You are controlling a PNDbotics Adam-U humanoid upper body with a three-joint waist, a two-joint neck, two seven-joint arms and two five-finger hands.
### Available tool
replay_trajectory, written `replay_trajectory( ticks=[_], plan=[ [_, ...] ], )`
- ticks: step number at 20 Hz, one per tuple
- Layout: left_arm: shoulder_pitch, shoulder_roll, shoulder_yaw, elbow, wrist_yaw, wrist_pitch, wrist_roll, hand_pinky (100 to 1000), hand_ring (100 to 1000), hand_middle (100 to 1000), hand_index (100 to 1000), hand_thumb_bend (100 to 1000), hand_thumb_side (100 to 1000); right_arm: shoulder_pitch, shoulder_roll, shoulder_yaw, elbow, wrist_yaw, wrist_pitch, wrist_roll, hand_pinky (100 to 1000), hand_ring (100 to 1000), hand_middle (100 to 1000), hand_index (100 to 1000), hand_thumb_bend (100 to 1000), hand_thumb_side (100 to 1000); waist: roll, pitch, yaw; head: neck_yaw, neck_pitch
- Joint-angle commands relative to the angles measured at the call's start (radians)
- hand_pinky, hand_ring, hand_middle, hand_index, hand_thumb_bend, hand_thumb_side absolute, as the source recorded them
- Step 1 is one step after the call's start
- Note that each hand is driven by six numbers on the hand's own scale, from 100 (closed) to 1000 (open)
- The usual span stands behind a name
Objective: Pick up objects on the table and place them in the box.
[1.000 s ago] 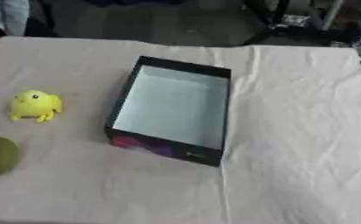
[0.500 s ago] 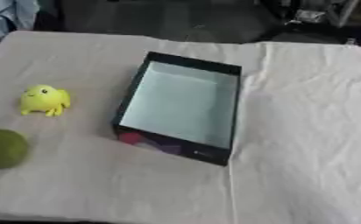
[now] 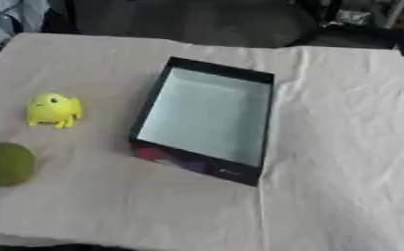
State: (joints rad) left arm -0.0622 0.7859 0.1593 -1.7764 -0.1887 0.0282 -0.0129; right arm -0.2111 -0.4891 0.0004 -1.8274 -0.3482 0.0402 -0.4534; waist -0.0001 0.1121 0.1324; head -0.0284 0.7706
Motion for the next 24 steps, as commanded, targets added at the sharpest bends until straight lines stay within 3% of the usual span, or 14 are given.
replay_trajectory(
  ticks=[1, 9, 12, 24],
  plan=[
    [0.028, 0.115, -0.012, -0.013, -0.035, 0.006, -0.052, 831, 710, 758, 864, 654, 493, -0.007, -0.032, -0.006, -0.013, 0.007, -0.001, 0.003, 933, 872, 908, 859, 718, 352, 0.004, -0.005, 0.004, 0.0, -0.001],
    [0.101, 0.188, -0.03, -0.011, -0.03, -0.013, -0.163, 836, 725, 767, 871, 649, 496, 0.004, -0.036, -0.007, -0.012, 0.011, 0.0, 0.004, 933, 872, 909, 859, 721, 345, 0.003, -0.002, 0.008, 0.022, -0.001],
    [0.102, 0.194, -0.032, -0.011, -0.028, -0.015, -0.19, 840, 732, 772, 877, 644, 499, 0.004, -0.035, -0.006, -0.012, 0.012, 0.0, 0.005, 933, 872, 909, 859, 722, 345, 0.003, 0.0, 0.01, 0.043, -0.001],
    [0.084, 0.202, -0.065, -0.06, -0.011, -0.011, -0.294, 859, 748, 785, 888, 666, 487, 0.007, -0.032, 0.002, -0.008, 0.014, 0.004, 0.014, 933, 872, 909, 858, 725, 333, -0.002, 0.01, 0.014, 0.056, -0.001]
  ],
)
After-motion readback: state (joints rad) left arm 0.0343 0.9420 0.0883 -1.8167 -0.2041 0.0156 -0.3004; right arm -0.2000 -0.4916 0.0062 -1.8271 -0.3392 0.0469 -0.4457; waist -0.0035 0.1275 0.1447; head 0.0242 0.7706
